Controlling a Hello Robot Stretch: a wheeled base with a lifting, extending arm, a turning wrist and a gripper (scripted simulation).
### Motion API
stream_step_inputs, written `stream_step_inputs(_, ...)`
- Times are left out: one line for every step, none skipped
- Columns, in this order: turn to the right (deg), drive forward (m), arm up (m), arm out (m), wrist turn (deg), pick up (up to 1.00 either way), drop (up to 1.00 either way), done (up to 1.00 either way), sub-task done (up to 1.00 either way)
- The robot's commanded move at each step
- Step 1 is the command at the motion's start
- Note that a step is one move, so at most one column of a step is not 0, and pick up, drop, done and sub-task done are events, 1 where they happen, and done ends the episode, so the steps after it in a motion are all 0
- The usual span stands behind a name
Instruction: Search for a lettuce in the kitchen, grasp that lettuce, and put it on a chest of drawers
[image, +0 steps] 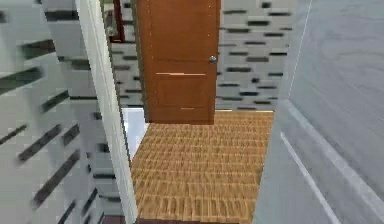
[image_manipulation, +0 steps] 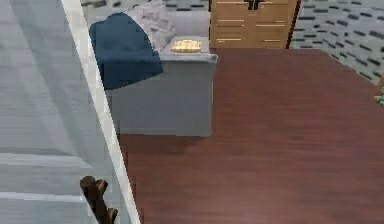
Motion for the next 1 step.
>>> stream_step_inputs(3.0,0.00,0.00,0.00,0.0,0.00,0.00,0.00,0.00)
